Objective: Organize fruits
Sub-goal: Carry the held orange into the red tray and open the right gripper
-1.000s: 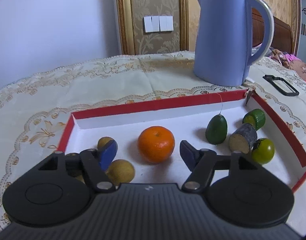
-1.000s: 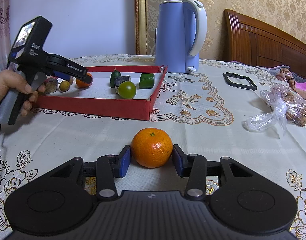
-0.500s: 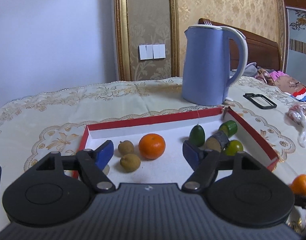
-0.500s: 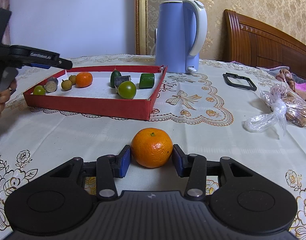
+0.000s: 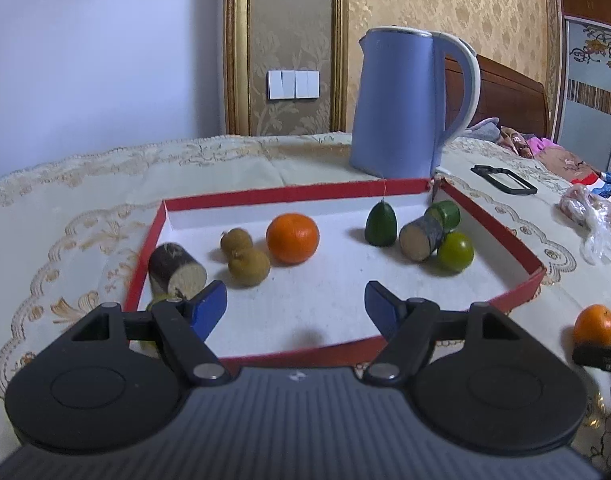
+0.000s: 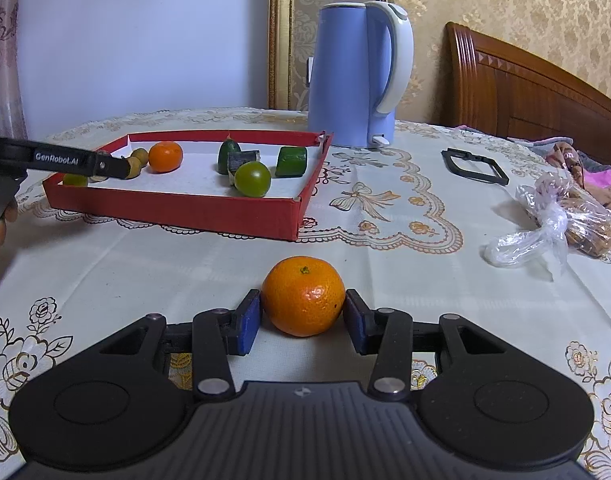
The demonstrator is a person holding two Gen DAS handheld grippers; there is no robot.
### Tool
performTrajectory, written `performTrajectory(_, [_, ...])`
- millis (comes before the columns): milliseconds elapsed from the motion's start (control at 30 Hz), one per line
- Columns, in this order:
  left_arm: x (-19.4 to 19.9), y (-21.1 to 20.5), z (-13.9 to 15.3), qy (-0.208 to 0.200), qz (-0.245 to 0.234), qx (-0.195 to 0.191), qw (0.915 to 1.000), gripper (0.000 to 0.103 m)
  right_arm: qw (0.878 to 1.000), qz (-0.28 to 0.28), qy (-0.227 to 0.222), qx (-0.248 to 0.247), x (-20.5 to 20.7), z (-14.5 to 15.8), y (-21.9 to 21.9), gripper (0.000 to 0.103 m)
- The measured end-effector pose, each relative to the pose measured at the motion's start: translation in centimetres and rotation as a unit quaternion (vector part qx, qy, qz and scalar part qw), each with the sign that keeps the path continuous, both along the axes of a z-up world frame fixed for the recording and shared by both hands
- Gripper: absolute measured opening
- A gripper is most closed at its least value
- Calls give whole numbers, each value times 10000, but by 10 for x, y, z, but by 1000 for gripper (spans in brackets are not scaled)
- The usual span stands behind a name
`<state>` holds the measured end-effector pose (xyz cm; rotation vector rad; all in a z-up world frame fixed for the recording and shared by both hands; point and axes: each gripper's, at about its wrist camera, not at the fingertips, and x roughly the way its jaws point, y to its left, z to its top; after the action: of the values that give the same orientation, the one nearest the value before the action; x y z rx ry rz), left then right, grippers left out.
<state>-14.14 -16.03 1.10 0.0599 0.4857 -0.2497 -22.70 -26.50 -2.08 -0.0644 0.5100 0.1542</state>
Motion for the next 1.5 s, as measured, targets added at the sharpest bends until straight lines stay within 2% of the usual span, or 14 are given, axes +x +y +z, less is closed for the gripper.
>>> performTrajectory(333, [-1, 13, -8, 18, -96, -359, 9993, 79, 9998, -171, 108, -48, 2, 4, 5, 43])
performTrajectory(433, [-2, 19, -7, -19, -87, -576, 9983, 80, 9998, -166, -2, -86, 0, 12, 7, 43])
performTrajectory(733, [-1, 28, -6, 26, -76, -862, 9962, 86, 9984, 344, -322, -309, 25, 45, 41, 43])
performTrajectory(900, [1, 30, -7, 76, -88, -921, 9957, 86, 9961, 663, -355, -454, 48, 50, 65, 43])
performTrajectory(1133, [2, 32, -7, 105, -72, -944, 9955, 86, 9947, 783, -256, -608, 76, 45, 80, 43])
performTrajectory(1300, [14, 33, -6, 336, -59, -931, 9951, 86, 9957, 760, -232, -473, 81, 43, 73, 43])
performTrajectory(1500, [19, 35, 1, 276, 102, -893, 9956, 86, 9965, 774, -208, -252, 85, 40, 63, 43])
